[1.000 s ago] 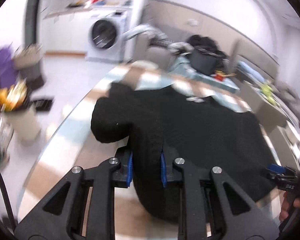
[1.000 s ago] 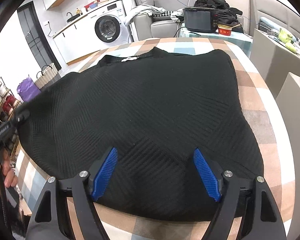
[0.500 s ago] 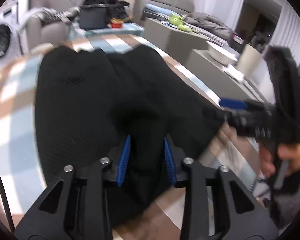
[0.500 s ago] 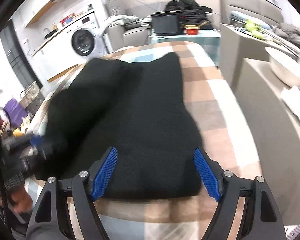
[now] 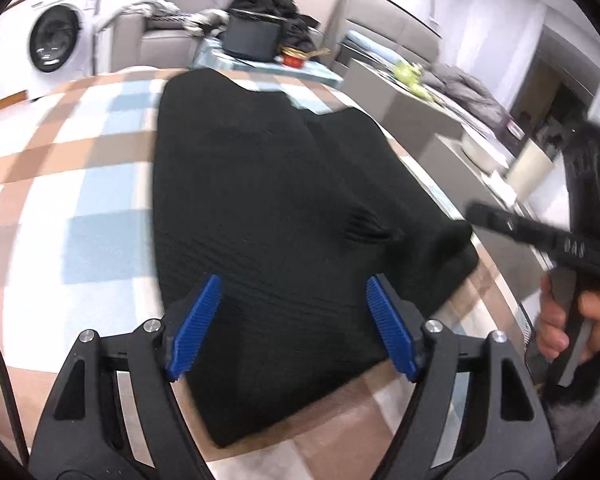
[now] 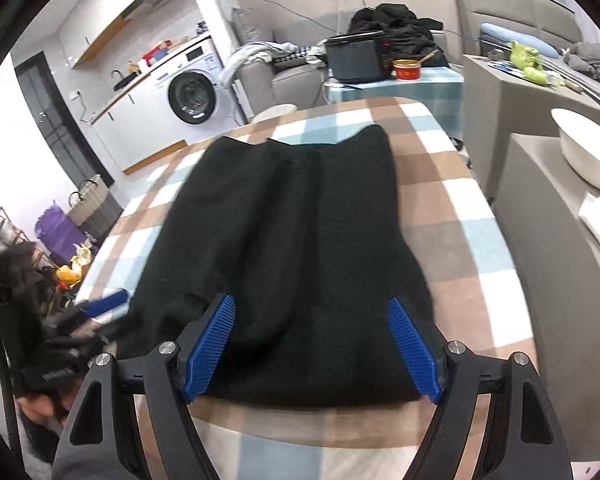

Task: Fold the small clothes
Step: 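Fold the held side edge over the sweater body with the left tool, then grasp the opposite side edge of the sweater with the right tool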

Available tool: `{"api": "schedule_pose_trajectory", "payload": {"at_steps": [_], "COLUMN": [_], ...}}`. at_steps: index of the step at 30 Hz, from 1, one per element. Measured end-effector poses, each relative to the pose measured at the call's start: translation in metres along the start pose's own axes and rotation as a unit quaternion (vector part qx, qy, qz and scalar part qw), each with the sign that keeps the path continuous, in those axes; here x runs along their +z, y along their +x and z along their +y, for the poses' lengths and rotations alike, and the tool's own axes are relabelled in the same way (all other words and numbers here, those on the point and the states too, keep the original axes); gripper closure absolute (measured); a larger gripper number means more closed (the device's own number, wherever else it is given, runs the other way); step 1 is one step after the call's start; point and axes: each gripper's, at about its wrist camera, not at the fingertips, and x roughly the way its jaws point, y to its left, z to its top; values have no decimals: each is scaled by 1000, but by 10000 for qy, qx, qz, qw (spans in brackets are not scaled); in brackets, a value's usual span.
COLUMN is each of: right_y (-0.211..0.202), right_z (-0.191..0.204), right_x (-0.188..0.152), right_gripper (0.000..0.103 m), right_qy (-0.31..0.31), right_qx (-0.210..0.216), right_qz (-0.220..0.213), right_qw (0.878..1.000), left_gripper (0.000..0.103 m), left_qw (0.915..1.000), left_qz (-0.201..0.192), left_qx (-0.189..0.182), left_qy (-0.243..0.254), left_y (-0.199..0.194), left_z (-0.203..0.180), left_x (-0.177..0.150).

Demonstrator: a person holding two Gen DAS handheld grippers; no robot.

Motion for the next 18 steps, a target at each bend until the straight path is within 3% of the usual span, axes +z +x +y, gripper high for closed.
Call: {"api": "schedule_pose_trajectory", "payload": {"at_steps": [5,9,11,13,16,18], "right_y": [11,26,31,32,30,36], "right_z": [12,21,21,15,9,9], "right_x": [3,-6,-13,-15,-7,-1], "right_gripper": [23,23,23,23,24,30], "right_qy": [9,-405,-671,-675,-411,-330], "right_qx": [312,144,-268,-349,75,505], "right_qz": [174,504,685,730,527,456], "right_qw": [9994,9978,9950,9944,9977,9971], "left_gripper": [29,29,29,29,29,29], "left_qw": [9958,9924,9936,9958,9982,9990], "left_qz": [388,452,449,383,265,166], "left_qx": [94,122,15,-99,-83,-11], "left_qy": [826,1141,1035,821,537,407], "left_y": [26,21,13,4,-6,-12], "left_z": [-35,-41,-37,-29,-15,-9], "left_x": [-15,-24,-25,-23,-18,-16]}}
